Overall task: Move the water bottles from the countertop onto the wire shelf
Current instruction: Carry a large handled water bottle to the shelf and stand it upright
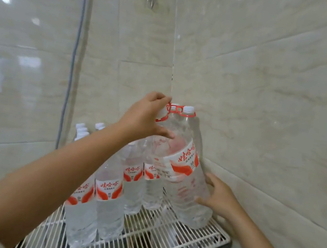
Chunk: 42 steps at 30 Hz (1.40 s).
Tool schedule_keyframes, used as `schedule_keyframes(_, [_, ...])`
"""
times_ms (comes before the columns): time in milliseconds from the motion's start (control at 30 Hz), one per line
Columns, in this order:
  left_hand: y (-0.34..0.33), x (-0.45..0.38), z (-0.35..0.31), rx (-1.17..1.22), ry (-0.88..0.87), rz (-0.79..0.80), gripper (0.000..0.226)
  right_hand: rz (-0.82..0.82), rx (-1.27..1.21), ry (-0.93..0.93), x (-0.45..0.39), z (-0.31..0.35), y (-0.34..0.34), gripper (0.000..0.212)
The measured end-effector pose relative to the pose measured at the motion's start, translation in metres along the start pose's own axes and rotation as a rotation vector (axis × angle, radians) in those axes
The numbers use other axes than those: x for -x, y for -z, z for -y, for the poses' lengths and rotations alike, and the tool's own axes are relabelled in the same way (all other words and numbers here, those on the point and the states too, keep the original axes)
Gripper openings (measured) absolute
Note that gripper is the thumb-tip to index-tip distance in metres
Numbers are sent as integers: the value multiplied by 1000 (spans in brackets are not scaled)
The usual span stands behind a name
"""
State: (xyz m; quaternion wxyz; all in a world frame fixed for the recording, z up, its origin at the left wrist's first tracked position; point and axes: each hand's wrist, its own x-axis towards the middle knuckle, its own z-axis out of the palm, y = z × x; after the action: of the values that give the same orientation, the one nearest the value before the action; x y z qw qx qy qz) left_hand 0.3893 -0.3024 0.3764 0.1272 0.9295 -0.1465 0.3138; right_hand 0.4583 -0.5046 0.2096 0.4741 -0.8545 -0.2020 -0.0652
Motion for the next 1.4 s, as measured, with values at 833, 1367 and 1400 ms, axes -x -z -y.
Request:
schedule_keyframes(833, [-81, 0, 50, -528, 359, 223, 60, -1008, 54, 277, -26, 6, -49, 94])
schedule_keyframes(1367, [-108, 12, 51, -562, 457, 214, 75, -1115, 551, 266, -42, -22, -80, 100])
schedule_keyframes(1400, [-108, 11, 52, -568, 460, 215, 75, -1119, 560, 265, -44, -22, -80, 99])
